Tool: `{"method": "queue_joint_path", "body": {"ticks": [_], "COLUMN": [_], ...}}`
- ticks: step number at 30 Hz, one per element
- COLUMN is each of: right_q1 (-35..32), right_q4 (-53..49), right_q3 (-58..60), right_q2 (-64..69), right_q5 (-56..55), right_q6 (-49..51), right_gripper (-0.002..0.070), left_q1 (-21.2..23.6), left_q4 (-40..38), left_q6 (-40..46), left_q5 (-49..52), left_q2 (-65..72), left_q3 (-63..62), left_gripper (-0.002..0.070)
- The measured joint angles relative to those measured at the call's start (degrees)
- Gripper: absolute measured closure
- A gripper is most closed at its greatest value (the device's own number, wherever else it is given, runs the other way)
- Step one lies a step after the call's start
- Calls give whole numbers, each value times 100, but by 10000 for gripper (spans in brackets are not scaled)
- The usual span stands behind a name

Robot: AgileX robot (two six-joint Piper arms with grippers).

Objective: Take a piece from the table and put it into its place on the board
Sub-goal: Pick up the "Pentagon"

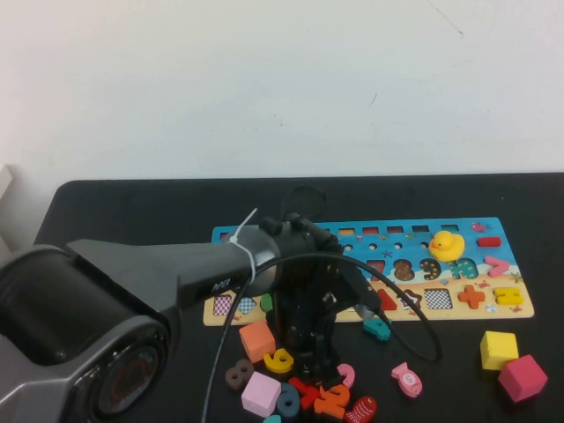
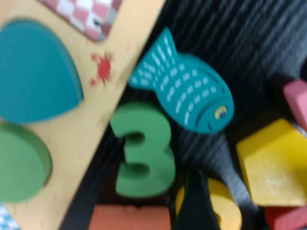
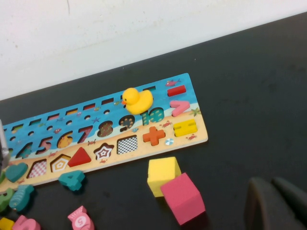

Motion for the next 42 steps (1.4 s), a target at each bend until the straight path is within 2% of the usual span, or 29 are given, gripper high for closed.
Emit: {"method": "queue_joint_path", "body": {"ticks": [12,25,28,31,36,42], "right_q1": [0,0,0,0,0,0], "right_q4": [0,0,0,0,0,0], "right_q3": [0,0,0,0,0,0], "right_q2": [0,0,0,0,0,0], "right_q5": [0,0,0,0,0,0], "right_q6": [0,0,0,0,0,0], "right_gripper": [657,657,657,657,657,657], "left_q1": [0,0,0,0,0,0], "left_q4": [-62,-481,-468,-462,-472,-472], "left_q6": [63,88,88,78,78,78], "left_q5": [-230,-173,-164,-127,403,1352], "left_q2": [23,204,217,221,320,345], "left_q3": [0,-54,-54,-92,-466,-1487], "left_gripper": [216,217,258,364,363,363]}}
